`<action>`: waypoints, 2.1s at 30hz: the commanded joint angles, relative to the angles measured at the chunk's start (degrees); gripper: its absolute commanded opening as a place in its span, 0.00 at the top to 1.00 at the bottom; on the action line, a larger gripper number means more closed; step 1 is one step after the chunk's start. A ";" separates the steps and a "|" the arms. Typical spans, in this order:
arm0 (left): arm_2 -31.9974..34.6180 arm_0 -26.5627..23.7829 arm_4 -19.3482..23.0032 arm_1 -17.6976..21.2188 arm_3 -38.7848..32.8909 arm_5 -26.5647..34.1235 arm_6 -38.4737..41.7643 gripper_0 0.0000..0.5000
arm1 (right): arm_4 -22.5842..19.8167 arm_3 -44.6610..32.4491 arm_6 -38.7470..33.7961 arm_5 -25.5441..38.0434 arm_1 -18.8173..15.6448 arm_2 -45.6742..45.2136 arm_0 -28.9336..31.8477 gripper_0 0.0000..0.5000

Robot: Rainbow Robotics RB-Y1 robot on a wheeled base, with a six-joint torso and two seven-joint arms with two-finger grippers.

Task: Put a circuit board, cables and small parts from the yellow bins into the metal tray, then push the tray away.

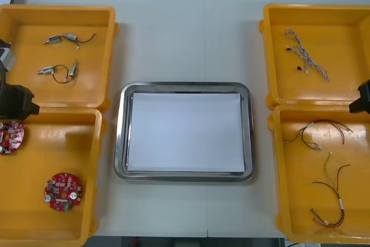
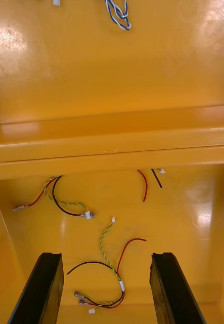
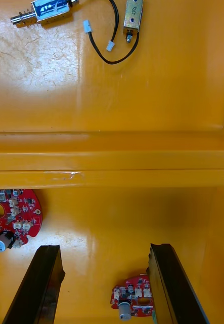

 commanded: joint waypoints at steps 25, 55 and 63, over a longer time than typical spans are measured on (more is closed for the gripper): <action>-0.23 0.65 -0.50 2.04 -2.01 0.38 -6.04 0.00 | -0.47 -0.40 -0.06 0.21 -2.44 -0.60 -0.63 0.00; -0.23 0.65 -0.50 2.04 -2.01 0.38 -6.04 0.00 | -0.47 -0.40 -0.06 0.21 -2.44 -0.60 -0.63 0.00; -0.23 0.65 -0.50 2.04 -2.01 0.38 -6.04 0.00 | -0.47 -0.40 -0.06 0.21 -2.44 -0.60 -0.63 0.00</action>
